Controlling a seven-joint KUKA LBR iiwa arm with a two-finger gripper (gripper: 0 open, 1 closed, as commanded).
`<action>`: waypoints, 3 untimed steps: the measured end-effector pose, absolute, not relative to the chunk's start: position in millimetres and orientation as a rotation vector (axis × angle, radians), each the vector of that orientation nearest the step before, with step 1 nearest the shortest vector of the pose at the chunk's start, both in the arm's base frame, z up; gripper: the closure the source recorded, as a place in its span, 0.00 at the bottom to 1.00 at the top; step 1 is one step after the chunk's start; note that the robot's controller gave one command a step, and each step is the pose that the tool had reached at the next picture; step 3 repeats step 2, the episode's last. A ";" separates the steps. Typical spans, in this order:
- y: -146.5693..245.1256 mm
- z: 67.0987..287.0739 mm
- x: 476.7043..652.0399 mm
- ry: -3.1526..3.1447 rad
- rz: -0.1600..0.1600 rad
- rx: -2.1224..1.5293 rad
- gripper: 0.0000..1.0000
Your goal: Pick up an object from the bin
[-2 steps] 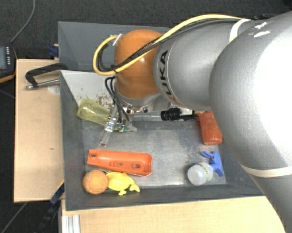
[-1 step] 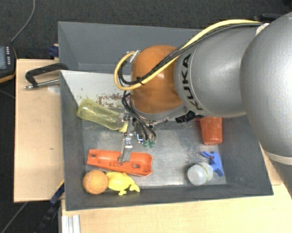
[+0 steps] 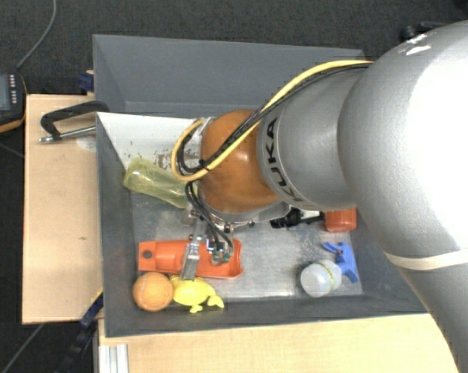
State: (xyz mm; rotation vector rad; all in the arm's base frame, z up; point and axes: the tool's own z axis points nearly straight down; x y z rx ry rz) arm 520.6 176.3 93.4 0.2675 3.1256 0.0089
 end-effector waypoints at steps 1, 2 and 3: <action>160.6 71.6 509.9 3.138 0.010 0.018 1.00; 160.6 71.6 509.9 3.138 0.010 0.018 1.00; 160.6 71.6 509.9 3.138 0.010 0.018 1.00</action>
Offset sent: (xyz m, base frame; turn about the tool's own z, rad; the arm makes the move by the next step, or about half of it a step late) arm 0.0000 0.0000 0.0000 0.0000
